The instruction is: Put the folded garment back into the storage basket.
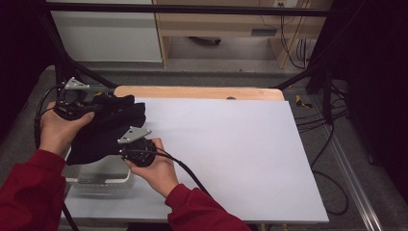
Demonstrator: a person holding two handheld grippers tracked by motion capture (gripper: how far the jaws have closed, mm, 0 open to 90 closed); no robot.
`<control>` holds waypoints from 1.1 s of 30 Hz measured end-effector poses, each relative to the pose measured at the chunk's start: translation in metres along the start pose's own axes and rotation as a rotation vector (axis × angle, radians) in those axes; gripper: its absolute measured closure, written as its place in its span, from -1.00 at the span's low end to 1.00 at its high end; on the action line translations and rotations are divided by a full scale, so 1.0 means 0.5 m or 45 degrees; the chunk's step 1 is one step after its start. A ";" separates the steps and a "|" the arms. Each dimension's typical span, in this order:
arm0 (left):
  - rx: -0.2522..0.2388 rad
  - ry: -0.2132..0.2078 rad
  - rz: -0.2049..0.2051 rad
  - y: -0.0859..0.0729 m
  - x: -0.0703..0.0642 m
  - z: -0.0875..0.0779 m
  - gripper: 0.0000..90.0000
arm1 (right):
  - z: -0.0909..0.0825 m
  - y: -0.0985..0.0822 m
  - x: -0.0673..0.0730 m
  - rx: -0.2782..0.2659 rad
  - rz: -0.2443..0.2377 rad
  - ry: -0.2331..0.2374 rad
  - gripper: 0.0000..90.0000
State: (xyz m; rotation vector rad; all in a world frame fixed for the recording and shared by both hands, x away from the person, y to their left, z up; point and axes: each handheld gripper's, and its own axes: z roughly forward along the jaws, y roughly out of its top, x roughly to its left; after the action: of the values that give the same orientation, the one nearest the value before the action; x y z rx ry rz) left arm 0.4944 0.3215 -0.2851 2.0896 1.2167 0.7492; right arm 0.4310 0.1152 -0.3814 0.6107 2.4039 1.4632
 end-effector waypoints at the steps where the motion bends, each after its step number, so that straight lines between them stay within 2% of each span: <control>1: 0.000 0.003 -0.001 -0.001 0.001 -0.001 0.68 | 0.001 -0.001 0.001 0.000 -0.001 0.001 0.69; 13: 0.007 0.008 0.018 -0.014 0.006 -0.005 0.68 | 0.015 -0.004 0.011 -0.004 0.011 0.015 0.69; 33: 0.028 0.000 -0.001 -0.028 0.013 0.009 0.68 | 0.030 -0.012 0.021 0.004 0.004 0.020 0.69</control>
State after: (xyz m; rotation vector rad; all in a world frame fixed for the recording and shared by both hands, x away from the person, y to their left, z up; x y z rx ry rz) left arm 0.4926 0.3319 -0.2970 2.1072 1.2307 0.7388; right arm 0.4271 0.1295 -0.3937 0.6068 2.4187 1.4707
